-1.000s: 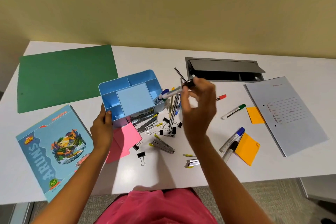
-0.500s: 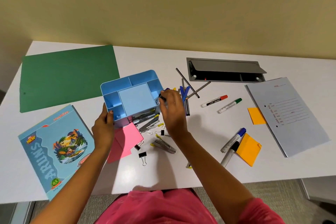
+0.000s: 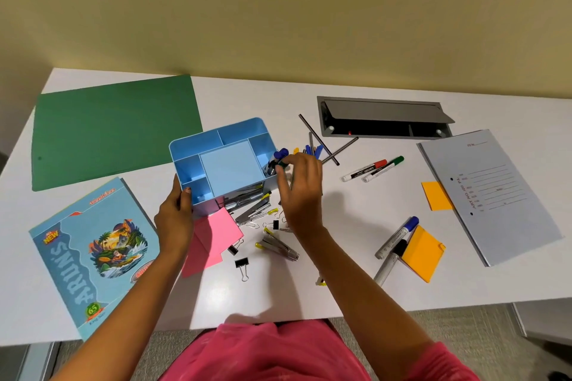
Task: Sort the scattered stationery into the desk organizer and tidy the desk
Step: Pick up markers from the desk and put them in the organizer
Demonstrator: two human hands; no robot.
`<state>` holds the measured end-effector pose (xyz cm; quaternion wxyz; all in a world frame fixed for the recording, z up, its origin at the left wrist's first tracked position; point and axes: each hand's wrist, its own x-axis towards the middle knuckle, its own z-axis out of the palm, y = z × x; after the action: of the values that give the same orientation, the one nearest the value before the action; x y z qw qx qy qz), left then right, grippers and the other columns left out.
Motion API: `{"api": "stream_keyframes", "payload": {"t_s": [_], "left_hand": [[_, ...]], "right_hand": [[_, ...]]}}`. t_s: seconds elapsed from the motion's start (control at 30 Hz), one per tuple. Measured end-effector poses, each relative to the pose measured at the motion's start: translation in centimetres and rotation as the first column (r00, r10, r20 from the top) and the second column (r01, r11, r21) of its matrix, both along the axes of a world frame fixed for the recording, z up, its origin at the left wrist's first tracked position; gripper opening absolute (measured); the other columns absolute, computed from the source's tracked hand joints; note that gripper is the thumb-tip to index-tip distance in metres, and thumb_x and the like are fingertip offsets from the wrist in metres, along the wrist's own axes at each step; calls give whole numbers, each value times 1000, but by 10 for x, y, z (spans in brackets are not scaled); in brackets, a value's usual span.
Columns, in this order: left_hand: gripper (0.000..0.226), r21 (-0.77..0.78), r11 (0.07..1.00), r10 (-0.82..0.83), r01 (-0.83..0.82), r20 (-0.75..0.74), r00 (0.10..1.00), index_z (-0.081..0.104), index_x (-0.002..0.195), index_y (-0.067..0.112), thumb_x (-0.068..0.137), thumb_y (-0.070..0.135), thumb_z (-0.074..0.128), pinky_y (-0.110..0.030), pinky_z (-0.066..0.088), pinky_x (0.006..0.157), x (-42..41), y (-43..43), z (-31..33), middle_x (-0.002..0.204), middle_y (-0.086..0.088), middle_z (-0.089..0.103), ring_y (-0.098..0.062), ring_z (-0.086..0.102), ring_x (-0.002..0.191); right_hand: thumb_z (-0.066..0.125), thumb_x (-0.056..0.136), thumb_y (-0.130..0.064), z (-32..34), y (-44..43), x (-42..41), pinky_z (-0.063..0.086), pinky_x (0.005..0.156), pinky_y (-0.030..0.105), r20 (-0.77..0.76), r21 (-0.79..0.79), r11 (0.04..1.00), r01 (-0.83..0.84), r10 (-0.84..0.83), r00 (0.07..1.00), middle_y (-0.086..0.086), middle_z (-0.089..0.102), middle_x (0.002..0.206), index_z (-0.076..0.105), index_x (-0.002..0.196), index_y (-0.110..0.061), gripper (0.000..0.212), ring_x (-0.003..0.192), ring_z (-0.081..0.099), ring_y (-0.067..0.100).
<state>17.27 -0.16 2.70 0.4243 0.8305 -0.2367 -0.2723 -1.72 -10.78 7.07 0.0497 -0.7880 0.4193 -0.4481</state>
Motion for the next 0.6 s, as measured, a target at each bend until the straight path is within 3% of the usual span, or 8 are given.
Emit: {"api": "stream_keyframes", "payload": {"t_s": [0.1, 0.2, 0.3, 0.37, 0.47, 0.6], "left_hand": [[42, -1, 1000, -7, 7, 17, 1000, 43, 143, 27, 102, 32, 35, -52, 50, 79, -1, 0, 2, 109, -10, 64, -34, 62, 93], [42, 1, 1000, -2, 2, 21, 1000, 46, 141, 24, 102, 34, 35, -51, 51, 78, -2, 1, 3, 113, -15, 66, -35, 63, 93], [42, 11, 1000, -1, 0, 32, 999, 47, 141, 21, 102, 34, 35, -53, 51, 78, -2, 0, 4, 114, -16, 66, -35, 63, 93], [42, 12, 1000, -2, 1, 35, 999, 47, 140, 21, 102, 34, 36, -53, 52, 79, -2, 0, 5, 112, -17, 66, -34, 62, 92], [41, 3, 1000, 0, 0, 30, 1000, 48, 139, 20, 102, 32, 37, -54, 53, 82, -3, 0, 6, 112, -19, 65, -31, 59, 90], [41, 9, 1000, 6, -6, 39, 999, 46, 141, 23, 102, 33, 36, -54, 52, 82, -3, 0, 8, 114, -16, 65, -33, 60, 94]], "right_hand": [[57, 90, -2, -1, -10, -22, 47, 76, 25, 97, 168, 984, 63, -80, 992, 11, 59, 92, 60, 95, 0, 6, 87, 52, 18], [54, 88, 3, -8, -34, -53, 46, 68, 26, 120, 314, 918, 242, -291, 949, 8, 56, 89, 57, 93, -4, 9, 80, 50, 13], [52, 89, 2, -15, -65, -86, 51, 82, 34, 145, 471, 793, 386, -501, 853, 13, 58, 97, 56, 101, 0, 13, 88, 57, 21], [57, 90, -3, -20, -87, -106, 47, 93, 33, 10, 629, 625, 462, -602, 799, 18, 57, 113, 52, 115, 1, 26, 105, 58, 28], [58, 92, -15, -26, -116, -130, 42, 98, 36, -286, 752, 341, 563, -601, 747, 22, 50, 128, 41, 128, 5, 45, 118, 51, 33], [60, 92, -30, -30, -135, -143, 48, 94, 35, -423, 761, 243, 601, -515, 745, 20, 55, 124, 44, 126, 4, 51, 113, 56, 32]]}}
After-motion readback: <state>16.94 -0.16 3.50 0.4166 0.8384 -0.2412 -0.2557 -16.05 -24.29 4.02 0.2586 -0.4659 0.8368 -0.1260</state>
